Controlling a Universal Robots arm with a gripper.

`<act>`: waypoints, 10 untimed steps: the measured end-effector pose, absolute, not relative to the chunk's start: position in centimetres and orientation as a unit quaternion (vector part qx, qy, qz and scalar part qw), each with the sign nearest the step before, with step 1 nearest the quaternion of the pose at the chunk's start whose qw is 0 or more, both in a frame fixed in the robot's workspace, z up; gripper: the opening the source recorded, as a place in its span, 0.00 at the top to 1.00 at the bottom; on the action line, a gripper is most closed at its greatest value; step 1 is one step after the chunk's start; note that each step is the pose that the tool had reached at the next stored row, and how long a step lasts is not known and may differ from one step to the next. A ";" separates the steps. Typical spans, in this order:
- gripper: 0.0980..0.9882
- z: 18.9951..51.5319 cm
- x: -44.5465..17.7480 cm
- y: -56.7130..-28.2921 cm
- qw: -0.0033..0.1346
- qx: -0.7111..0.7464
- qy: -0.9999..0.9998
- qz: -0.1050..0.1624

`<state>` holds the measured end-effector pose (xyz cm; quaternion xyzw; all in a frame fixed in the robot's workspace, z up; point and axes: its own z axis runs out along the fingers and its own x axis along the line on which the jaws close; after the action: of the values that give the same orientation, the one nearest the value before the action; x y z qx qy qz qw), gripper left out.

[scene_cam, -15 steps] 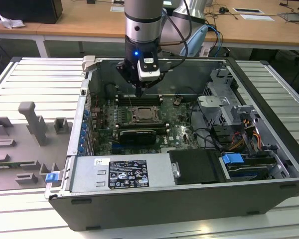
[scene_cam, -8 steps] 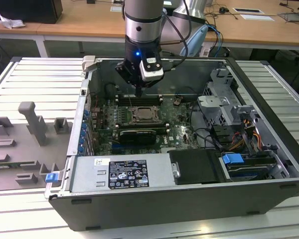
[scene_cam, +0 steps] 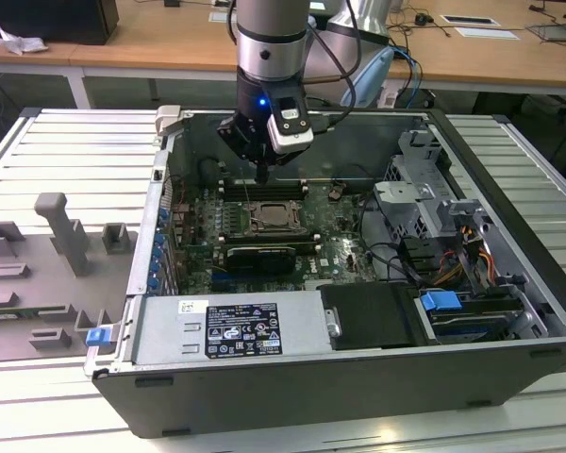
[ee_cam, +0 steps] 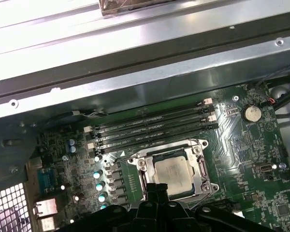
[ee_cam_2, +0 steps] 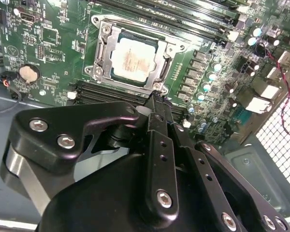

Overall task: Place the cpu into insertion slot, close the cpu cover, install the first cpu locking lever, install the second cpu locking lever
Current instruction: 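Install the first cpu locking lever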

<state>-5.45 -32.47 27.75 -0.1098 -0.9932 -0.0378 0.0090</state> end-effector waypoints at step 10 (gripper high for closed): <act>0.99 27.8 -5.6 -32.5 0.011 -0.035 -0.999 -0.037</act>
<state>-5.56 -32.48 27.75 -0.0349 -0.9986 -0.0370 0.0108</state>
